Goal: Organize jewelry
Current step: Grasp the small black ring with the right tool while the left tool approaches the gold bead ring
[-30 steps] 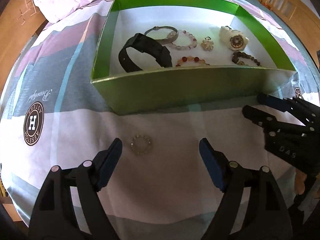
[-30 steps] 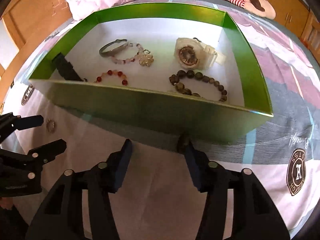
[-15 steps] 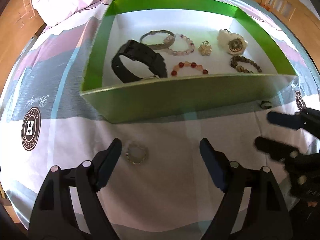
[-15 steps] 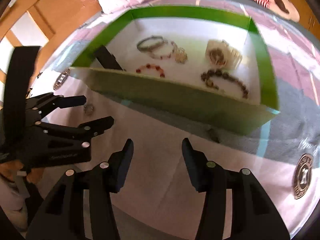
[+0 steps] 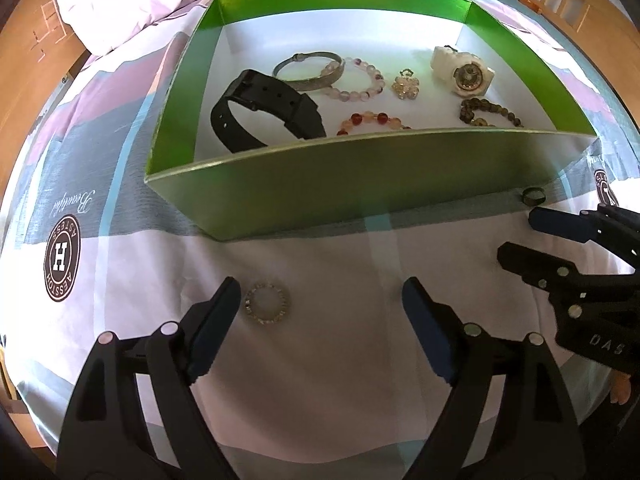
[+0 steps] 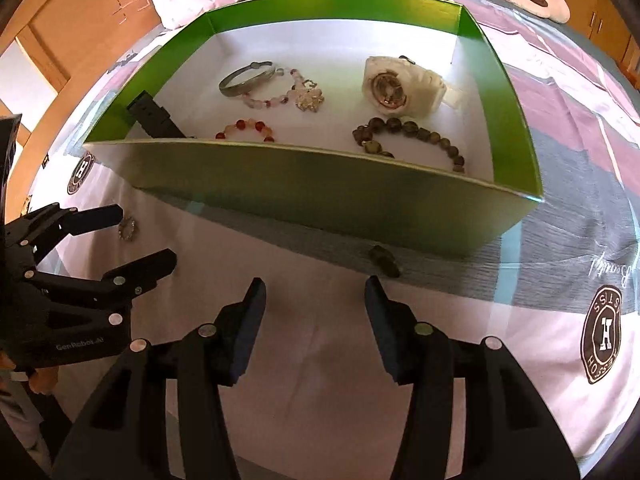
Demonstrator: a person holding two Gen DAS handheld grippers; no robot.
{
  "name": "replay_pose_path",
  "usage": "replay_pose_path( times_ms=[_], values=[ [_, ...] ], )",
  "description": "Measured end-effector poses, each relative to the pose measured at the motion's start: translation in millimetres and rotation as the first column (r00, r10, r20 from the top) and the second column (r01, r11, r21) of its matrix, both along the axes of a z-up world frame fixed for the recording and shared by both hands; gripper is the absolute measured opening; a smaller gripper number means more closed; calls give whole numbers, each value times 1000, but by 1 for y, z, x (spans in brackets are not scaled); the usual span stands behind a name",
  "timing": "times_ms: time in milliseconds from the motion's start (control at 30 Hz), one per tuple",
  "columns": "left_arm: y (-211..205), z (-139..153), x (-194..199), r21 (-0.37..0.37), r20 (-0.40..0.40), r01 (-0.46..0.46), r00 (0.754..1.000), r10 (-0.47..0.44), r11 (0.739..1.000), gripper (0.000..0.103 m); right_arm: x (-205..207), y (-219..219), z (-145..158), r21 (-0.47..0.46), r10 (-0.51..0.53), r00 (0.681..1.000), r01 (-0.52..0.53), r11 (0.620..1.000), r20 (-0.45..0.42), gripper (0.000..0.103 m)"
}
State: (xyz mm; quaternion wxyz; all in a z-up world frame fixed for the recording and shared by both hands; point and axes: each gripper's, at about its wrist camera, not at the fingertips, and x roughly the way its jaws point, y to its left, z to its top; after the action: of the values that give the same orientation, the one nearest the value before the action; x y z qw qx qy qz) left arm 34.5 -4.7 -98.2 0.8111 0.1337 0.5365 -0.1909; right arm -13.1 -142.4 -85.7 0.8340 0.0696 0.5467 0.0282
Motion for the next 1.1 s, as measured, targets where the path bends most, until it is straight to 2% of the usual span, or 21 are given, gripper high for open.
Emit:
replay_pose_path(
  times_ms=[267, 433, 500, 733, 833, 933, 1000, 1033, 1100],
  values=[
    [-2, 1, -6, 5, 1, -3, 1000, 3, 1000, 86, 2, 5, -1, -10, 5, 1000, -5, 1000, 4, 60],
    [3, 5, -2, 0, 7, -13, 1000, 13, 1000, 86, -3, 6, 1, 27, 36, 999, -36, 999, -2, 61],
    [10, 10, 1, -17, 12, -36, 999, 36, 999, 86, -4, 9, 2, 31, 84, 996, -83, 996, -30, 67],
    [30, 13, 15, -75, -30, -103, 994, 101, 992, 87, -5, 1, 3, -21, 38, 999, -39, 999, -5, 67],
    [40, 14, 22, -111, -60, -132, 990, 126, 985, 87, -5, 9, 1, -80, 58, 998, -56, 995, 23, 67],
    [56, 15, 32, -155, -97, -198, 978, 185, 968, 87, -7, 20, -1, -116, 114, 993, -110, 987, 30, 67],
    [64, 14, 35, -165, -112, -233, 970, 217, 958, 87, -8, 18, 3, -76, 135, 991, -132, 988, 25, 67],
    [66, 13, 37, -169, -119, -242, 967, 224, 955, 87, -9, 12, 7, -36, 120, 992, -119, 992, 26, 67],
    [69, 12, 39, -174, -131, -255, 963, 235, 951, 87, -8, 1, 12, -11, 78, 997, -78, 997, 21, 67]
  ],
)
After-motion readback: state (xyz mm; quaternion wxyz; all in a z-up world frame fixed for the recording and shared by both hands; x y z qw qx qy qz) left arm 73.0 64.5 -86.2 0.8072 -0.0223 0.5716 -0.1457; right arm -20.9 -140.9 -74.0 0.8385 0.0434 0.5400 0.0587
